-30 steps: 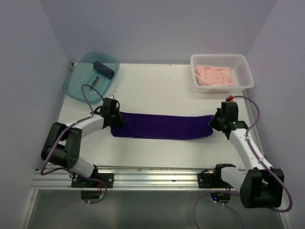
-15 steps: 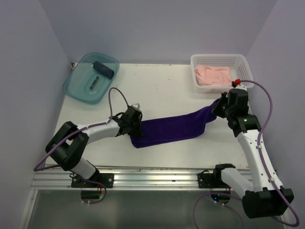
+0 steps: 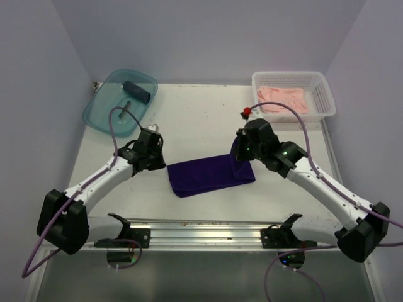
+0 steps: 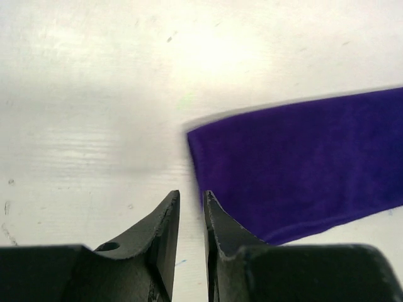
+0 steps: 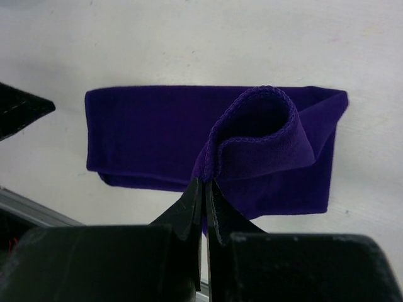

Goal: Roll the towels
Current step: Fold the towel

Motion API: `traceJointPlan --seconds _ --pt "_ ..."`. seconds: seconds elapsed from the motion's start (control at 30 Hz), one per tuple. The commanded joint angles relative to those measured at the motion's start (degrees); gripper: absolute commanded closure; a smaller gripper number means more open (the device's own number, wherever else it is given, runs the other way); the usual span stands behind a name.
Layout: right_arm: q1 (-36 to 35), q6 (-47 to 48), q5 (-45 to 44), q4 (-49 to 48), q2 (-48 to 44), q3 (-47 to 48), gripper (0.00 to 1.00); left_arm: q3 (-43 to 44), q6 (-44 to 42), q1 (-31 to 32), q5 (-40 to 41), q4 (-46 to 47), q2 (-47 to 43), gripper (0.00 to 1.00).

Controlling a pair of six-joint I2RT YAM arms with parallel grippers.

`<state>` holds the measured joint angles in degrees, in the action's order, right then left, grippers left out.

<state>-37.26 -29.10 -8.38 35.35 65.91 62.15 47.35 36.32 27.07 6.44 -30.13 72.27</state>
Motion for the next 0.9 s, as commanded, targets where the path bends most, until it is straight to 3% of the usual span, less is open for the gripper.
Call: traceJointPlan --seconds 0.0,0.13,0.4,0.67,0.87 --pt "-6.8 -1.1 -2.6 -4.0 4.0 4.1 1.0 -6.2 -0.6 -1.8 -2.6 -0.8 0.2 0.76" --pt "-12.7 -1.6 -2.8 -6.6 10.9 6.0 1.0 -11.2 1.1 -1.8 -8.0 6.4 2.9 0.77" --pt "-22.1 -2.4 -3.2 -9.4 26.0 13.6 1.0 -11.7 2.1 -1.8 -9.5 10.7 8.5 0.81" --pt "-24.7 -2.3 -3.8 -8.7 38.4 21.4 1.0 -12.2 1.9 -1.8 -10.0 11.1 9.5 0.83" --pt "-24.7 -3.2 -6.6 -7.3 40.6 24.2 1.0 -13.0 1.9 -1.8 -9.3 10.5 8.9 0.83"
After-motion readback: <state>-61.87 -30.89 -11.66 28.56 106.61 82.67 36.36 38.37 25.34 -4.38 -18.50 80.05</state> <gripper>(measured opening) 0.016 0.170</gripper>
